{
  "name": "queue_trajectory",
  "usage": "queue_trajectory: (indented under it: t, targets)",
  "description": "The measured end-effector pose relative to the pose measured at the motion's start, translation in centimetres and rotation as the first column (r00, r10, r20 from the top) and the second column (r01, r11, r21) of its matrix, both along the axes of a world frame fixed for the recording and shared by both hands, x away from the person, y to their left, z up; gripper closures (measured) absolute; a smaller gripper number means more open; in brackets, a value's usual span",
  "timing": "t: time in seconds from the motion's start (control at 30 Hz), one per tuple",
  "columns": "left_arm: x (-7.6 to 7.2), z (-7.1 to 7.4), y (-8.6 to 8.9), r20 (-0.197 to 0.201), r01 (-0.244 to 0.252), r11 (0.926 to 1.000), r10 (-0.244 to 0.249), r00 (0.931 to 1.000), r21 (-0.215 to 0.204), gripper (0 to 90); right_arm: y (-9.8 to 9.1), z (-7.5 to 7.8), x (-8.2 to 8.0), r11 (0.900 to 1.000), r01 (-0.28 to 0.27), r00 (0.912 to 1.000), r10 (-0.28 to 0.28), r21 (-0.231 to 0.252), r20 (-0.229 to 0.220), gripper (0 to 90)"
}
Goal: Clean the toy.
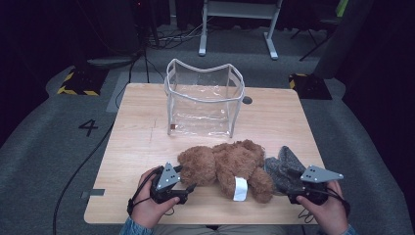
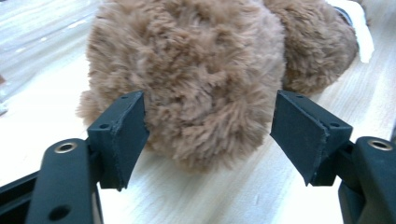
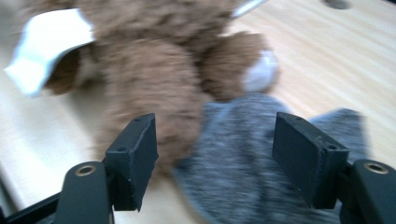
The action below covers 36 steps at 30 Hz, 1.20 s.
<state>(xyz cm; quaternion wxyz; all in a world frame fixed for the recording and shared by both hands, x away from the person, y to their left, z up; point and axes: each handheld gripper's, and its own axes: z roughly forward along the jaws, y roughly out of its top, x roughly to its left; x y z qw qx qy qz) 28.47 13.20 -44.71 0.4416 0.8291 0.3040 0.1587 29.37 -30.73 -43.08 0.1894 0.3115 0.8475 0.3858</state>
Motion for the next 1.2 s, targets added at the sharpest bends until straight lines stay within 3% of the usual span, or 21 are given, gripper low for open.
queue_trajectory:
  t: [0.23, 0.4, 0.6, 0.63, 0.7, 0.8, 0.9, 1.0, 1.13, 1.2]
  targets:
    - [-0.1, -0.3, 0.0, -0.006, 0.002, 1.0000, -0.002, 1.0000, -0.002, 24.4, 2.6, -0.8, -0.7, 0.9959, -0.091, 0.9957, 0.091, 0.006, -0.018, 27.4]
    - [0.0, -0.7, -0.5, -0.004, 0.010, 0.9997, -0.010, 0.9999, 0.020, 23.1, 3.4, -2.6, -0.3, 0.9961, -0.088, 0.9947, 0.087, -0.010, -0.055, 23.9]
    - [0.5, -1.3, -1.0, 0.008, -0.017, 0.9989, 0.017, 0.9998, 0.044, 22.9, 4.6, -4.3, 1.1, 0.9952, -0.090, 0.9930, 0.087, -0.038, -0.080, 21.6]
    - [0.6, -1.4, -1.0, 0.004, -0.022, 0.9988, 0.022, 0.9997, 0.044, 24.1, 4.9, -4.5, 1.4, 0.9950, -0.088, 0.9929, 0.084, -0.046, -0.084, 23.9]
    - [0.7, -1.6, -0.8, 0.003, -0.033, 0.9976, 0.033, 0.9995, 0.061, 27.7, 5.2, -4.5, 1.6, 0.9923, -0.102, 0.9924, 0.096, -0.071, -0.077, 36.9]
    - [1.0, -1.9, -0.6, -0.007, -0.047, 0.9970, 0.047, 0.9989, 0.062, 31.6, 5.4, -4.3, 1.7, 0.9914, -0.108, 0.9912, 0.101, -0.075, -0.085, 51.4]
    - [1.2, -2.0, -0.3, -0.008, -0.048, 0.9970, 0.048, 0.9988, 0.060, 34.2, 5.3, -3.9, 1.7, 0.9907, -0.120, 0.9893, 0.114, -0.063, -0.091, 60.1]
    - [1.3, -2.0, -0.3, -0.022, -0.057, 0.9966, 0.058, 0.9981, 0.060, 41.5, 5.2, -3.8, 1.7, 0.9907, -0.131, 0.9864, 0.126, -0.036, -0.105, 63.3]
    - [1.3, -1.2, -0.2, -0.038, -0.051, 0.9940, 0.055, 0.9978, 0.097, 68.2, 5.5, -3.5, 1.5, 0.9885, -0.150, 0.9839, 0.147, -0.022, -0.102, 64.6]
    - [1.1, -0.7, -0.1, -0.040, -0.042, 0.9912, 0.047, 0.9981, 0.126, 73.9, 5.4, -3.0, 1.3, 0.9879, -0.155, 0.9842, 0.153, -0.014, -0.089, 64.8]
